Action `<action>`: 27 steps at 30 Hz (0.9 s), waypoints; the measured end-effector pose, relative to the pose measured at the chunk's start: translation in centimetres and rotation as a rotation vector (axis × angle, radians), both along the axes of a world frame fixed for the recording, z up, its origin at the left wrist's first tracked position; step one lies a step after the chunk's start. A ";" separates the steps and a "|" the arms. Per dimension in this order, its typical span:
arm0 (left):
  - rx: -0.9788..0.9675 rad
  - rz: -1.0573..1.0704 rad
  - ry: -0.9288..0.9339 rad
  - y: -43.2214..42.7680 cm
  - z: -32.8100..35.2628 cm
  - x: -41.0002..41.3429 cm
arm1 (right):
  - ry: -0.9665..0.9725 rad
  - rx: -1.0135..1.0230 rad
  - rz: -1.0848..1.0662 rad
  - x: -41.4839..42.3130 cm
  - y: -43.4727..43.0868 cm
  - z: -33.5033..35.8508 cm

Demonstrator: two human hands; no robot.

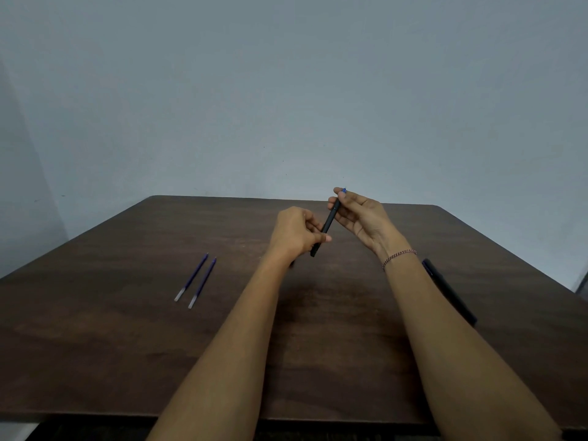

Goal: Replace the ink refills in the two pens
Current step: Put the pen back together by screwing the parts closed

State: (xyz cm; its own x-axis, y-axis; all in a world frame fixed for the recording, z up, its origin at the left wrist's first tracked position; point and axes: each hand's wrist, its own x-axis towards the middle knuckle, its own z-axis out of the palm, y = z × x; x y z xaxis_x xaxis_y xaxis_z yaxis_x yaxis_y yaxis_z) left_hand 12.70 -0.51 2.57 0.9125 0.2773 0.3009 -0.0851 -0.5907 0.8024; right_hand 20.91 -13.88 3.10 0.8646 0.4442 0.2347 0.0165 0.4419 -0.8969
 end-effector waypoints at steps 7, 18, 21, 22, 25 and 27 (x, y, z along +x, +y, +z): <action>0.014 0.006 -0.003 0.1 0.0 0.1 | -0.021 -0.059 -0.064 0.0 0.2 0.2; 0.035 0.046 0.010 0.5 -0.1 0.3 | -0.013 -0.045 -0.110 -0.4 1.2 0.1; 0.040 0.059 0.016 0.6 -0.2 0.3 | -0.008 -0.030 -0.104 -0.6 1.4 -0.1; 0.041 0.061 0.017 0.6 -0.2 0.3 | -0.005 -0.024 -0.100 -0.6 1.4 -0.1; 0.041 0.065 0.020 0.6 -0.2 0.2 | 0.000 -0.014 -0.088 -0.7 1.5 -0.1; 0.037 0.068 0.017 0.6 -0.2 0.2 | 0.000 -0.008 -0.080 -0.7 1.5 -0.1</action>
